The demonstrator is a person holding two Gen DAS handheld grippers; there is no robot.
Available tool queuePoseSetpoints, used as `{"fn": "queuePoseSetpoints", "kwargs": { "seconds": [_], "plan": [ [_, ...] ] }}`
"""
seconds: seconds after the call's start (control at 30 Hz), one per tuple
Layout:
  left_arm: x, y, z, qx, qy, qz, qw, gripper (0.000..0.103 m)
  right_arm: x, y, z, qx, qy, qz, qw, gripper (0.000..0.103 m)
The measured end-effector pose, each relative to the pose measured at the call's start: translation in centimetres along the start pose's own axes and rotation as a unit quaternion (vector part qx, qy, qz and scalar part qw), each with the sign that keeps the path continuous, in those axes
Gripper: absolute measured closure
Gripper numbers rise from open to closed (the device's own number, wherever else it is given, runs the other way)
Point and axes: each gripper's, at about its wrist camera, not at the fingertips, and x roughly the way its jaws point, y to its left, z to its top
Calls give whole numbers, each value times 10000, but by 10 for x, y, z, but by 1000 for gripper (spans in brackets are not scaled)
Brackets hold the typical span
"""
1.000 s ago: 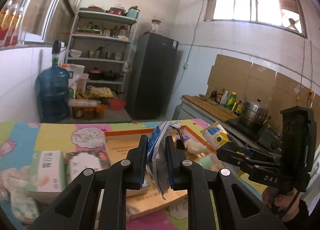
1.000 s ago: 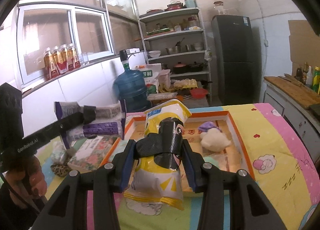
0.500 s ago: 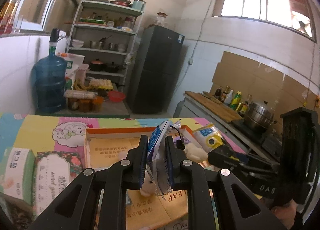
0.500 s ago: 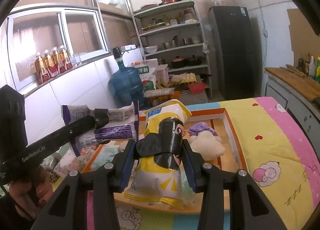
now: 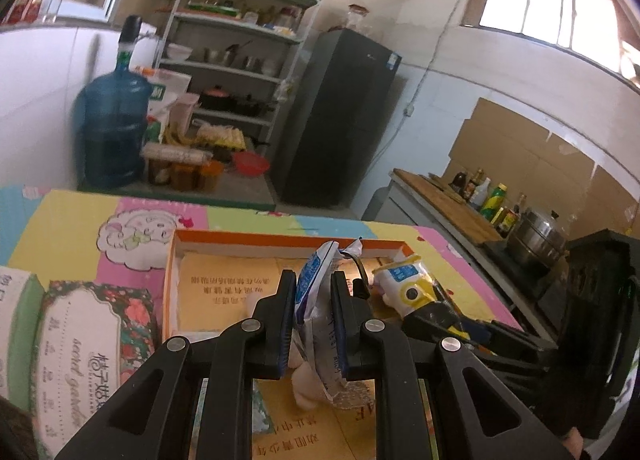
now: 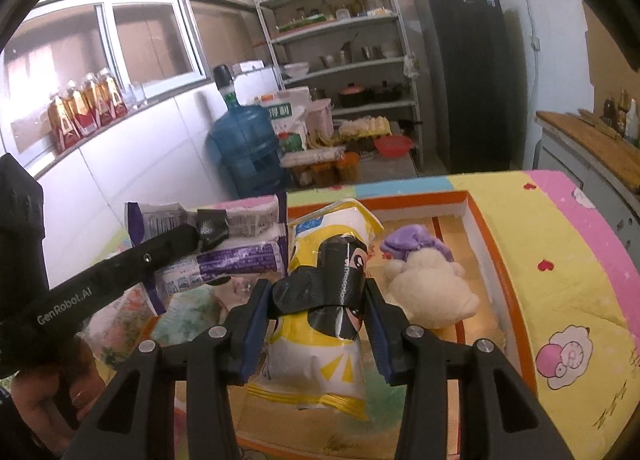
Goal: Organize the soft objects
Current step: 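Carry the snack bag and purple-white packet over the orange box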
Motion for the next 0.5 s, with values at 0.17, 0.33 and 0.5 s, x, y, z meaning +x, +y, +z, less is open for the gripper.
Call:
{"fn": "queuePoseSetpoints", "kwargs": {
  "seconds": [0.17, 0.33, 0.5],
  "plan": [
    [13, 5, -2, -111, 125, 47, 9998, 84, 12, -5, -3, 71, 191, 8, 9998, 57],
    [21, 10, -4, -207, 259, 89, 9994, 81, 13, -7, -3, 93, 173, 45, 9998, 56],
    [24, 14, -4, -268, 310, 145, 9991, 70, 10, -6, -2, 69, 81, 85, 9999, 56]
  ]
}}
